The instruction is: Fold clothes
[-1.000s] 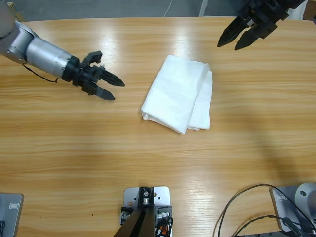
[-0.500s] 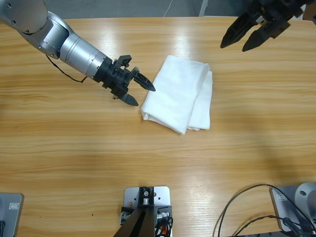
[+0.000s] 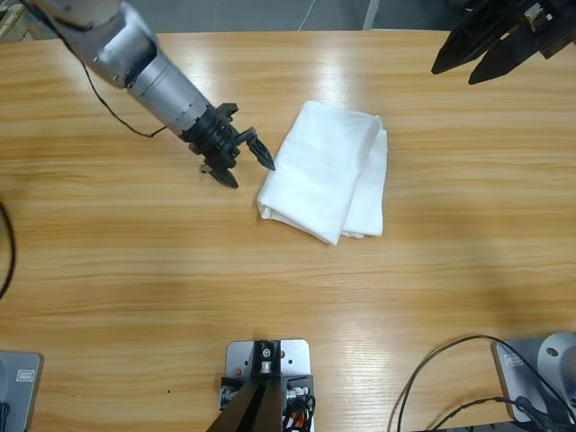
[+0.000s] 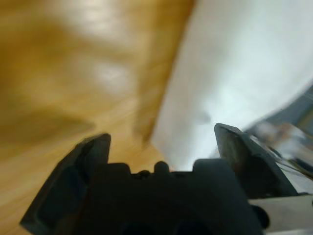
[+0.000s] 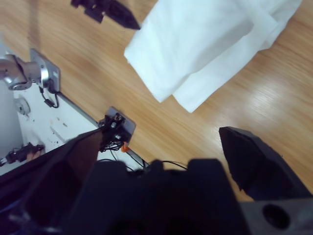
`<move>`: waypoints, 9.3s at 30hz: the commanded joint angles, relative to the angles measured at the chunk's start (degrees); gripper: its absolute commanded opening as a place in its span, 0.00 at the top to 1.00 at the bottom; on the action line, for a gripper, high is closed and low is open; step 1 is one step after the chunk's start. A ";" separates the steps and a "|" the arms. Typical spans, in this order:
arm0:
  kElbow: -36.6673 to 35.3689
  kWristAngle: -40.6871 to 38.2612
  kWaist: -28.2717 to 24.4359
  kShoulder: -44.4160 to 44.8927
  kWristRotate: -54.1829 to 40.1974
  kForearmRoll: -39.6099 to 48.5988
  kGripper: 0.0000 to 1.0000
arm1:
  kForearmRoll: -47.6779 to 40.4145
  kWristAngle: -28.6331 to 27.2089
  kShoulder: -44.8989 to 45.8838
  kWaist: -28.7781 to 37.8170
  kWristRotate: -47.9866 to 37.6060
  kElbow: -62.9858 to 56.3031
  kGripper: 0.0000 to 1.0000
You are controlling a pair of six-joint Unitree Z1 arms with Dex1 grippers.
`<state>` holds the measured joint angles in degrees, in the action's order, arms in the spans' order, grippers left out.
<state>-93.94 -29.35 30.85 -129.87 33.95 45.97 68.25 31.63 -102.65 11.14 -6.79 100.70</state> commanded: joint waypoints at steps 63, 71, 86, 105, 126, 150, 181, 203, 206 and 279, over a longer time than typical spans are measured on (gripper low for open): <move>-52.52 4.13 8.82 -26.67 -2.59 40.39 1.00 | -1.72 3.79 10.70 -1.56 4.68 -12.81 0.00; -52.84 4.16 8.86 -26.84 -3.38 41.45 1.00 | -1.29 3.84 10.80 -1.74 4.68 -11.89 0.00; -52.31 9.46 7.96 -26.72 -4.05 47.14 1.00 | -1.36 4.14 10.19 -1.91 4.68 -11.14 0.00; -48.44 18.54 3.13 -19.21 -5.75 49.13 1.00 | -2.75 5.47 7.48 -1.91 4.69 -9.85 0.00; -32.52 26.15 -9.32 -9.97 -10.09 48.76 1.00 | -3.83 7.32 6.94 -1.91 5.03 -9.99 0.00; -10.70 34.05 -32.33 -0.04 -18.86 37.09 1.00 | -3.83 8.55 6.59 -1.91 5.12 -10.34 0.01; -12.62 29.25 -43.15 5.52 -23.22 34.86 0.03 | -3.47 10.47 6.60 -0.59 5.03 -10.12 0.00; -10.33 31.60 -21.02 5.82 -16.31 34.88 0.03 | -6.34 11.87 10.89 0.90 4.92 -17.38 0.00; -10.53 32.83 -21.18 4.64 -16.23 34.79 0.03 | -6.46 11.87 11.33 0.90 4.89 -18.15 0.00; -8.98 51.15 -18.28 -1.11 -14.42 33.40 1.00 | -32.30 18.61 -5.19 16.90 -10.02 -17.89 0.00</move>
<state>-102.54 21.11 12.97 -128.81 20.08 79.62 36.77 48.96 -108.88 29.25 -17.59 85.45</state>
